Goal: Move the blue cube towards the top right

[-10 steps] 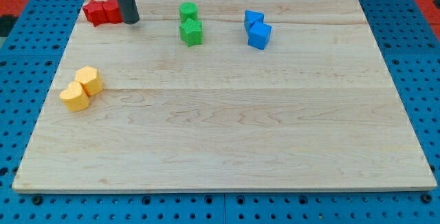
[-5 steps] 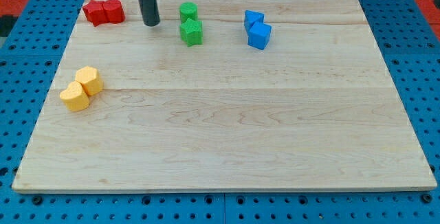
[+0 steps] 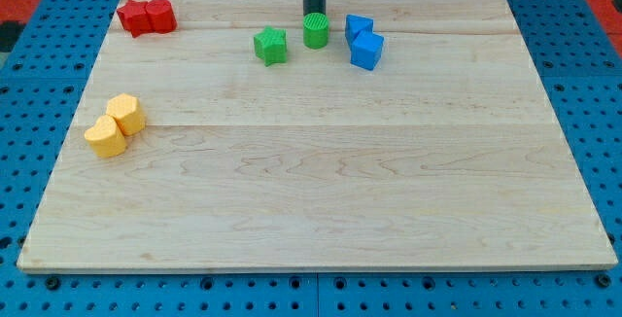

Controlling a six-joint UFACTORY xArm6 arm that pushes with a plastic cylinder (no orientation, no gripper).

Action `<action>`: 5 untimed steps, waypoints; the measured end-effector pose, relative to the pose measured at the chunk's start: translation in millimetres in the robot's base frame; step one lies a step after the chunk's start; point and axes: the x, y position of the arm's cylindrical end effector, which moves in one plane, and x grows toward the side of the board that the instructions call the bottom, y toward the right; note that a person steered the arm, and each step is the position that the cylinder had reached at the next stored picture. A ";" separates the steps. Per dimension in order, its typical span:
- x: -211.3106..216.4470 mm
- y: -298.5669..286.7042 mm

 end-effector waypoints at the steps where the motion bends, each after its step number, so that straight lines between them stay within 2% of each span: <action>1: 37.0 33.2; 2: 67.9 50.8; 4: 100.1 51.5; 5: 130.2 54.3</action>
